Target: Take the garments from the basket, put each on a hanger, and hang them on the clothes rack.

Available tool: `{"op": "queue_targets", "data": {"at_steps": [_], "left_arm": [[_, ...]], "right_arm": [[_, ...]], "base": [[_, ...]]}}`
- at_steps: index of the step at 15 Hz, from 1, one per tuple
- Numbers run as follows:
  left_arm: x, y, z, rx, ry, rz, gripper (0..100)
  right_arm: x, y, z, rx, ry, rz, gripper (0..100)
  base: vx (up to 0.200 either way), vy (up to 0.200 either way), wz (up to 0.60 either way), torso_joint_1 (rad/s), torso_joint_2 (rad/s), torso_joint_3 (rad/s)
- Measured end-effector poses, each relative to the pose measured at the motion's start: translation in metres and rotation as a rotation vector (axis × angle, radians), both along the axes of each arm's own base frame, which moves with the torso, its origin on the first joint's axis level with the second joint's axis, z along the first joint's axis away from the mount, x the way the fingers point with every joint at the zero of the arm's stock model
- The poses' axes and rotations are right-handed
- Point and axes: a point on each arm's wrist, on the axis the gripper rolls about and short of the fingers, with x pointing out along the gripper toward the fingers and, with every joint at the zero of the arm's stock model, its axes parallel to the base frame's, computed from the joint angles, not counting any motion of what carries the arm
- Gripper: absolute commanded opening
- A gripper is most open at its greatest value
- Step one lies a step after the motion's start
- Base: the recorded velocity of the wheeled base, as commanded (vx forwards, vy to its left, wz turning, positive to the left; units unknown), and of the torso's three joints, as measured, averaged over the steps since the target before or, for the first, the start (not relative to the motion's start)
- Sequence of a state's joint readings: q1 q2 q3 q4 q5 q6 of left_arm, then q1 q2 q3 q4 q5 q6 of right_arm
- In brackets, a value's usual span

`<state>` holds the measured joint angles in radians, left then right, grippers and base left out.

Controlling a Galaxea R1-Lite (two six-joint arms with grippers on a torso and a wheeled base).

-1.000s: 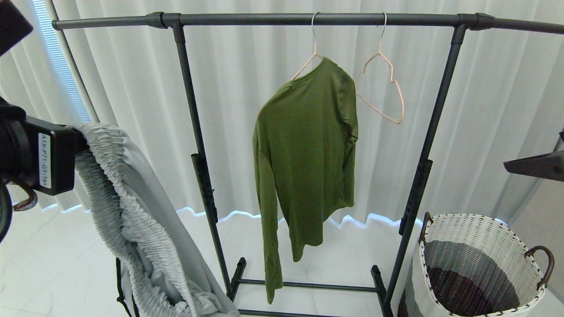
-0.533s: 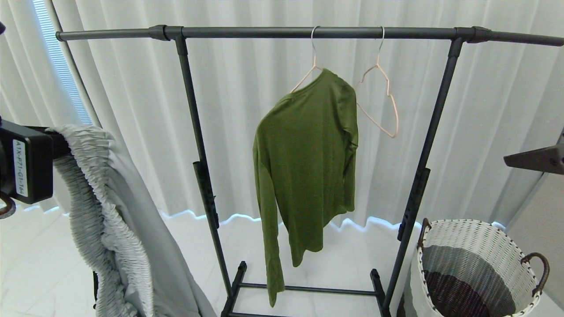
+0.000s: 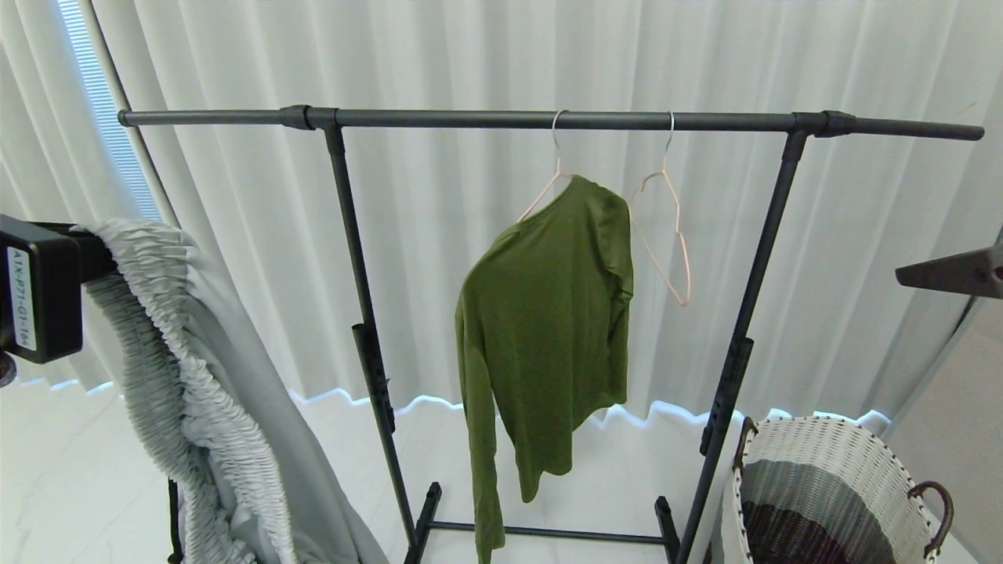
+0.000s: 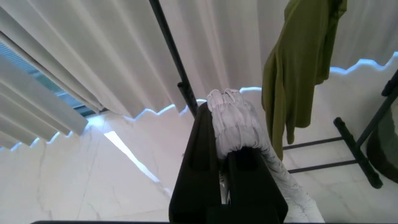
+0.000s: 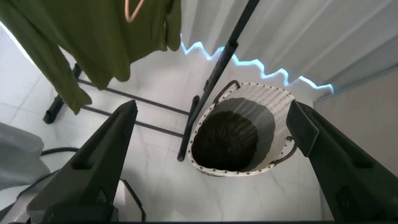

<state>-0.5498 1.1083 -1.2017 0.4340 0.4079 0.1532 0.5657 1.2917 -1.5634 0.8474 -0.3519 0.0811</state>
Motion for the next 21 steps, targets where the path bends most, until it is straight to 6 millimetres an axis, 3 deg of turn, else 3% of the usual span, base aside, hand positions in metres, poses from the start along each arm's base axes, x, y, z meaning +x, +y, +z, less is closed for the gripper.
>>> {"op": "queue_targets", "data": {"at_steps": [6, 12, 17, 21], "left_arm": [[0.001, 0.000, 0.000, 0.003, 0.003, -0.001, 0], [0.002, -0.001, -0.001, 0.006, 0.007, 0.000, 0], [0.002, -0.001, -0.001, 0.006, 0.008, -0.002, 0], [0.002, -0.002, -0.001, 0.006, 0.008, -0.003, 0]], "right_arm": [[0.001, 0.000, -0.001, 0.009, 0.005, -0.008, 100], [0.001, 0.000, 0.000, 0.010, 0.002, -0.008, 100], [0.003, 0.001, -0.001, 0.010, 0.004, -0.010, 100], [0.018, 0.005, -0.005, 0.028, -0.036, -0.036, 100]], "base": [[0.000, 0.000, 0.00, 0.145, -0.37, -0.225], [0.000, 0.200, 0.00, 0.014, -0.02, -0.015], [0.000, 0.000, 0.00, 0.000, 0.00, 0.000], [0.050, 0.000, 0.00, 0.001, 0.00, 0.001]]}}
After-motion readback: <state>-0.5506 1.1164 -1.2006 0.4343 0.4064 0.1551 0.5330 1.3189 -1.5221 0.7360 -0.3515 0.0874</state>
